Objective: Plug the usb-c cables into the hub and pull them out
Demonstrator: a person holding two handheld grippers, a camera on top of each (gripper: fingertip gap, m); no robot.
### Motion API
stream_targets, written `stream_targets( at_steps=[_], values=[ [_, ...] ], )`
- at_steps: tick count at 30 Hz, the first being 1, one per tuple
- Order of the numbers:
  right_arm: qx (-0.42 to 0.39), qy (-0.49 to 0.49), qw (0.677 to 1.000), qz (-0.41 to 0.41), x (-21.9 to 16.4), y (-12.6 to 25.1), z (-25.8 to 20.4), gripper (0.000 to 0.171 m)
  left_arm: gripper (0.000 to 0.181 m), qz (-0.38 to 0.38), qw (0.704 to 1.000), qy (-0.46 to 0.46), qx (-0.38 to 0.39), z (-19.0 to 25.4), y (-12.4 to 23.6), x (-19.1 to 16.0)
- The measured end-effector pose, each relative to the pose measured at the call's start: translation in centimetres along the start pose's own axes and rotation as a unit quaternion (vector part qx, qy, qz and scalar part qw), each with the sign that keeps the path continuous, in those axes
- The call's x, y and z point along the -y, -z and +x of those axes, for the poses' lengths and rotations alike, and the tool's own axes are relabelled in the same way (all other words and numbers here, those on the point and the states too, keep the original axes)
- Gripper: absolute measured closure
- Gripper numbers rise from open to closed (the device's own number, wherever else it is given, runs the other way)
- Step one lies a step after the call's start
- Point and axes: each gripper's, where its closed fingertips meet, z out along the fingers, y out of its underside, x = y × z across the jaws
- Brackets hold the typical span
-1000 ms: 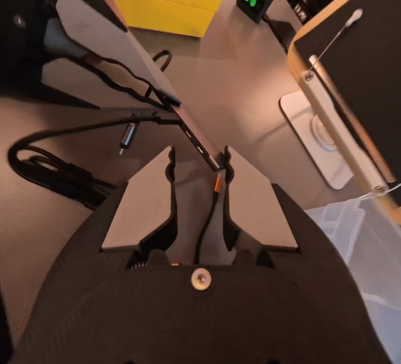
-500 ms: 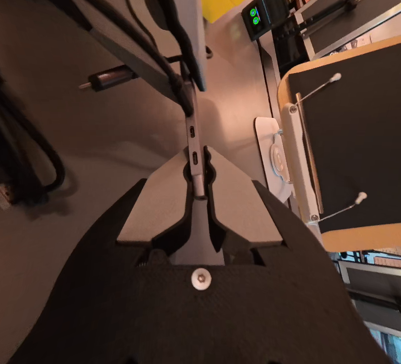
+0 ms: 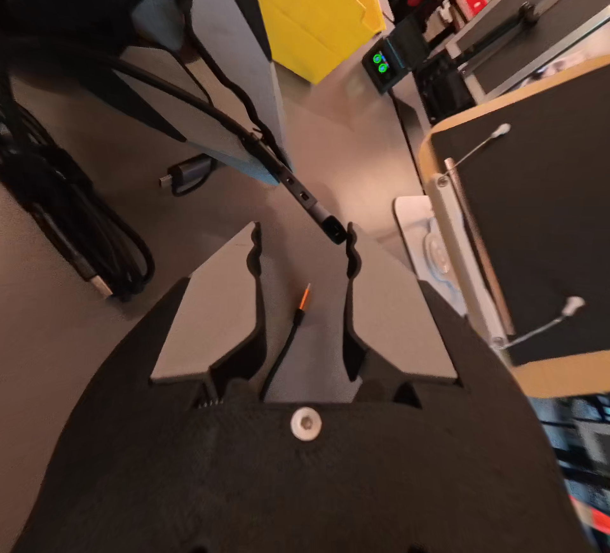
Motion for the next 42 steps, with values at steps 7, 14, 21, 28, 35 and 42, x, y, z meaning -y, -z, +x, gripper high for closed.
stream_targets(
  at_steps=[7,14,21,28,35,42],
  values=[
    [-0.075,0.099,0.99,-0.072,0.2,-0.6,0.4,0.121,0.174,-0.033,0.999,-0.016,-0.003,0.3,-0.4,-1.0],
    [-0.047,0.174,0.976,-0.125,0.4,-1.5,-0.8,0.16,0.175,0.001,0.999,-0.054,0.003,0.8,0.0,0.6],
    [-0.022,0.154,0.987,-0.041,0.6,-1.7,-0.5,0.164,0.169,0.047,0.999,0.017,0.017,-0.8,0.7,0.6],
    [0.004,0.125,0.991,0.051,0.5,-0.8,-1.3,0.165,0.144,0.023,0.999,0.014,0.034,-1.1,0.3,-0.8],
    [0.047,0.124,0.982,0.135,1.8,-0.6,-2.7,0.165,0.171,0.03,0.997,-0.077,-0.004,1.0,0.2,0.5],
    [0.071,0.089,0.983,0.143,1.6,-1.1,-2.3,0.162,0.173,0.001,0.997,-0.075,0.002,0.6,0.6,0.2]
  ],
)
